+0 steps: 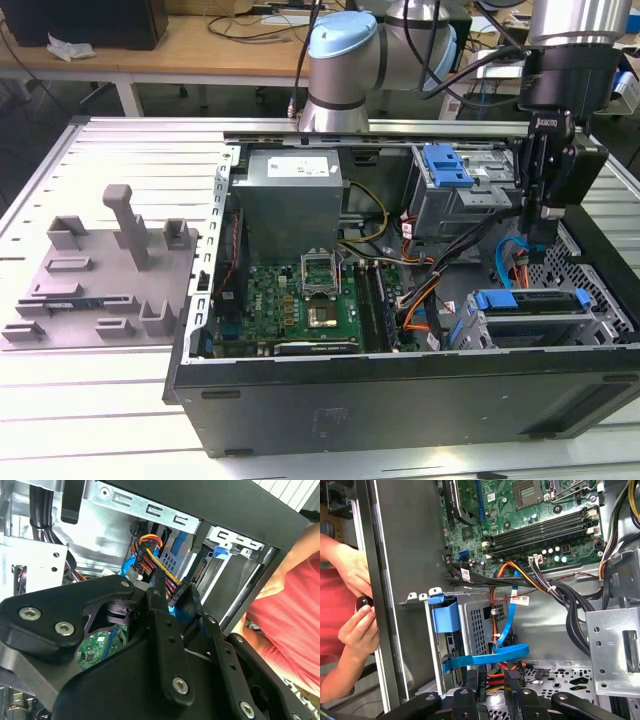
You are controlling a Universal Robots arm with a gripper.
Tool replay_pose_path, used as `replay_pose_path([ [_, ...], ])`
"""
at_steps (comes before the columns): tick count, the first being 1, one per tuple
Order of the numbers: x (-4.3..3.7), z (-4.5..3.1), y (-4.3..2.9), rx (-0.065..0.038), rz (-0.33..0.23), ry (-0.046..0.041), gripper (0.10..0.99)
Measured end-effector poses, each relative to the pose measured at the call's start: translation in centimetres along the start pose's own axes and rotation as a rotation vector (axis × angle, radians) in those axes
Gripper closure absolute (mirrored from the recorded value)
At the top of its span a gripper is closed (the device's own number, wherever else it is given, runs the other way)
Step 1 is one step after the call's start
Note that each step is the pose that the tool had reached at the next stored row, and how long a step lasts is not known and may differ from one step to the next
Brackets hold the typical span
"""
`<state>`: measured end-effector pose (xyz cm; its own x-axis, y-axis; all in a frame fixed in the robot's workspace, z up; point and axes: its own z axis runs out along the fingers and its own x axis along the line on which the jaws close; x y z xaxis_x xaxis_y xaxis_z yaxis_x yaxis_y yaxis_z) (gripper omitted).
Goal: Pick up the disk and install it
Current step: 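Insert the first disk wire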
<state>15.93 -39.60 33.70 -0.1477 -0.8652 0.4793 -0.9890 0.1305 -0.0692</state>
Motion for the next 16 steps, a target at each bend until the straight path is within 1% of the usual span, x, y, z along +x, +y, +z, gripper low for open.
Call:
replay_pose_path([
  [3,0.0,0.01,0.0,0.001,0.0,0.001,0.737],
  [4,-0.01,0.02,0.0,0.001,0.0,0.0011,0.753],
  [6,-0.01,0.04,0.0,0.001,0.0,0.0011,0.882],
  [7,-0.01,0.04,0.0,0.001,0.0,0.0011,0.882],
  [8,-0.01,0.05,0.0,0.001,0.0,0.0012,0.918],
  [16,-0.02,0.06,0.0,0.001,0.0,0.0014,0.922],
])
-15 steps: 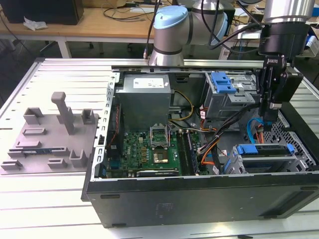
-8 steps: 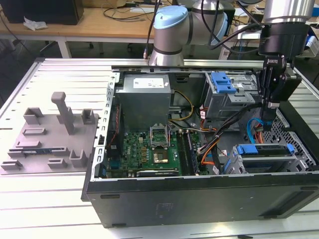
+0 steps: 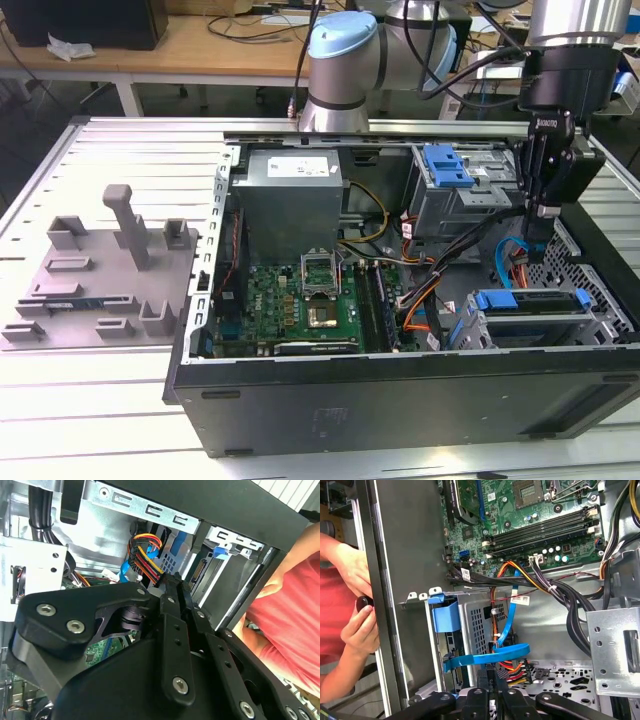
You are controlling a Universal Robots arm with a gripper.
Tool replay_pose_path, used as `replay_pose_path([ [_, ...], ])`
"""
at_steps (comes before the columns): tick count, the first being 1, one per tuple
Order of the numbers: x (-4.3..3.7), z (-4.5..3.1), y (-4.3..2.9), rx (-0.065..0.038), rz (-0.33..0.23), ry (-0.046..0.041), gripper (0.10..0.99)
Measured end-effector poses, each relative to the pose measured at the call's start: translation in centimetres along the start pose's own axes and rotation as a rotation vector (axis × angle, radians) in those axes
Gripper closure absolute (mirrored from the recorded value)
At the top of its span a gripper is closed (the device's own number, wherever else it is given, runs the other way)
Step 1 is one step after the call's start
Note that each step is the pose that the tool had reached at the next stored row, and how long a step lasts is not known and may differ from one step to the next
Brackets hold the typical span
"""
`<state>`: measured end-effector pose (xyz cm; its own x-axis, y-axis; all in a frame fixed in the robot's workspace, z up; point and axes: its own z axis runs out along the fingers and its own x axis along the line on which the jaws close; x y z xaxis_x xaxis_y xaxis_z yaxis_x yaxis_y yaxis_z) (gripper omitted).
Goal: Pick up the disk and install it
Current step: 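Insert the first disk wire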
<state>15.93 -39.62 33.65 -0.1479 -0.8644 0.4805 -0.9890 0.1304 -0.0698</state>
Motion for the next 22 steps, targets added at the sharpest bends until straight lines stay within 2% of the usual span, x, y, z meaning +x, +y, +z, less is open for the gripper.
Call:
replay_pose_path([
  [4,0.21,0.14,-0.07,-0.001,0.0,-0.0017,0.922],
  [7,1.04,0.55,-0.25,-0.003,-0.001,-0.0108,0.922],
  [13,2.13,0.39,-0.41,-0.003,-0.001,-0.0152,0.922],
  [18,2.84,0.8,-0.88,-0.006,-0.001,-0.0202,0.922],
  [20,3.32,1.07,-0.95,-0.007,-0.001,-0.0273,0.922],
  [22,3.66,1.25,-0.99,-0.009,-0.001,-0.045,0.922],
])
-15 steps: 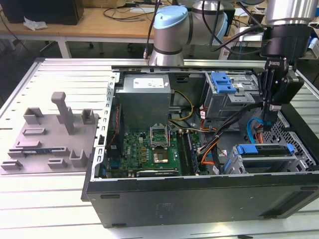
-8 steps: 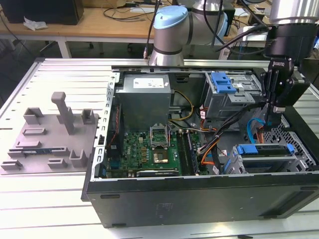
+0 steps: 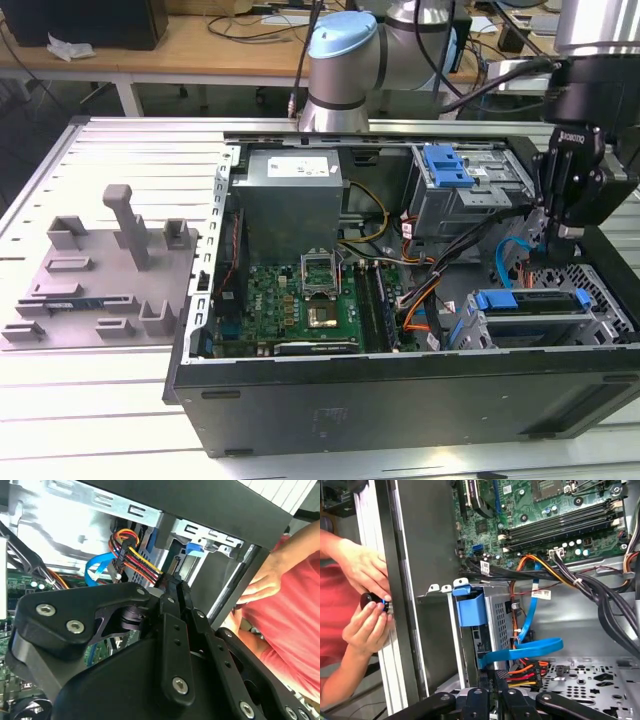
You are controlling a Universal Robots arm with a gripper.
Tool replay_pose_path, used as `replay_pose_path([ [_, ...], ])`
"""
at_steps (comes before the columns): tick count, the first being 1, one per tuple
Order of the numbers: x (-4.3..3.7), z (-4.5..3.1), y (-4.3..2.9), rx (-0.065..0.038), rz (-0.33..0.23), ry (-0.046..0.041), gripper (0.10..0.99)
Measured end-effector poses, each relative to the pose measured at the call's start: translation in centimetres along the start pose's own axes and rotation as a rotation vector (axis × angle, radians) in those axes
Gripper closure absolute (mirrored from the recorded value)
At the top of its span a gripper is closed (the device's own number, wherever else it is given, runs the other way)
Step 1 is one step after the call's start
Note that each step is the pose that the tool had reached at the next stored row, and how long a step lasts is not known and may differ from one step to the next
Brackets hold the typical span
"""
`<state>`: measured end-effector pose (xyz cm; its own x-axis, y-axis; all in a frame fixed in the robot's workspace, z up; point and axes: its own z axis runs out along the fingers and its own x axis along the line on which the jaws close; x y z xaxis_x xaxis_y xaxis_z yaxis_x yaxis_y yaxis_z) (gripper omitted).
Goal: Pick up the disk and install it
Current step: 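Insert the first disk wire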
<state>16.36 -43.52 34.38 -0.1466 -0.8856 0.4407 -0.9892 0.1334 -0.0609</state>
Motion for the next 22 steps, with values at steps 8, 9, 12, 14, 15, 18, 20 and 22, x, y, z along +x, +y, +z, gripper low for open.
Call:
replay_pose_path([
  [8,1.73,0.73,-0.05,-0.009,0.0,-0.0643,0.922],
  [9,1.91,0.8,-0.08,-0.009,0.0,-0.069,0.922],
  [12,2.5,1.05,-0.16,-0.015,0.0,-0.1095,0.922],
  [14,3.04,1.31,-0.25,-0.022,0.0,-0.1577,0.922],
  [15,3.36,1.42,-0.29,-0.026,0.0,-0.1888,0.922],
  [18,4.3,1.38,-0.43,-0.03,0.0,-0.2248,0.922],
  [20,4.72,1.29,-0.49,-0.031,0.0,-0.23,0.922],
  [22,5.19,1.5,-0.56,-0.033,0.0,-0.2499,0.922],
])
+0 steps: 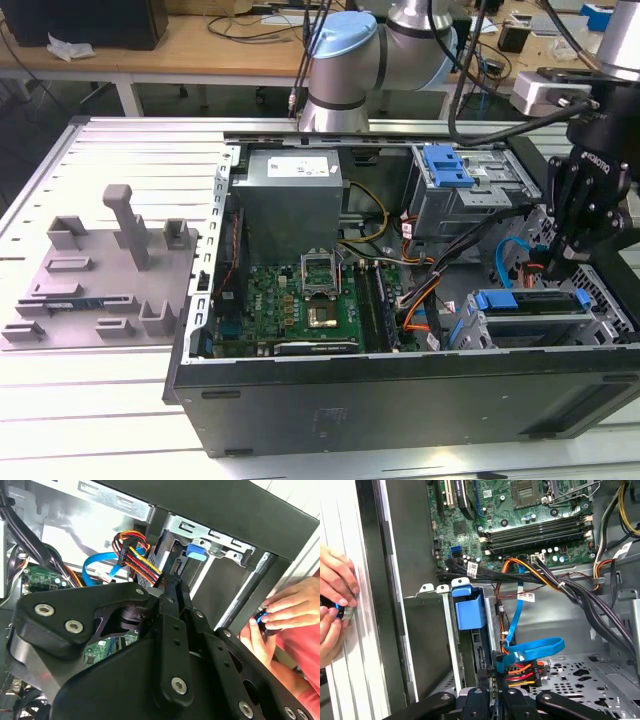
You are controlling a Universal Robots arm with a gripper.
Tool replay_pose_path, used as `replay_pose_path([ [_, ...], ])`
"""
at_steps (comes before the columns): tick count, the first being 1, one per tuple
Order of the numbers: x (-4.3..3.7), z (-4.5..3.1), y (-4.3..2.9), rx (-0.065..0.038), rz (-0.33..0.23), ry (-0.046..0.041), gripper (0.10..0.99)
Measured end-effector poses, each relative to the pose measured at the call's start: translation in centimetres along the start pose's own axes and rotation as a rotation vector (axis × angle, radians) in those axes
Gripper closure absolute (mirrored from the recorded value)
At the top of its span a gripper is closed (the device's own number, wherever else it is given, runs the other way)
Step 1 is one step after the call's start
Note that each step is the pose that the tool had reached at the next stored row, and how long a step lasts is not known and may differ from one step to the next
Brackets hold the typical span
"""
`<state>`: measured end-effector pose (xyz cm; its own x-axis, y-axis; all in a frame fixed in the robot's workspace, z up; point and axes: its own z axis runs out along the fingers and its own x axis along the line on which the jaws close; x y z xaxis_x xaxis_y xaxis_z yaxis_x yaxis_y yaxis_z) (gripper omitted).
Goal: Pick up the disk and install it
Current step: 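Insert the first disk wire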
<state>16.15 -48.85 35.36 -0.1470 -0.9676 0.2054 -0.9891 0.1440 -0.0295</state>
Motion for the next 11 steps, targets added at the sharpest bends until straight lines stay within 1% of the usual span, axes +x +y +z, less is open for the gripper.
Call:
replay_pose_path([
  [2,0.24,0.05,-0.04,-0.003,0.0,-0.0188,0.922],
  [3,0.38,0.08,-0.06,-0.004,0.0,-0.0299,0.922],
  [5,0.71,0.15,-0.12,-0.007,0.0,-0.0465,0.922],
  [7,0.99,0.21,-0.19,-0.008,0.0,-0.0565,0.922],
  [8,1.24,0.27,-0.25,-0.01,0.0,-0.0639,0.922],
  [11,1.6,0.35,-0.46,-0.012,0.0,-0.0778,0.922],
])
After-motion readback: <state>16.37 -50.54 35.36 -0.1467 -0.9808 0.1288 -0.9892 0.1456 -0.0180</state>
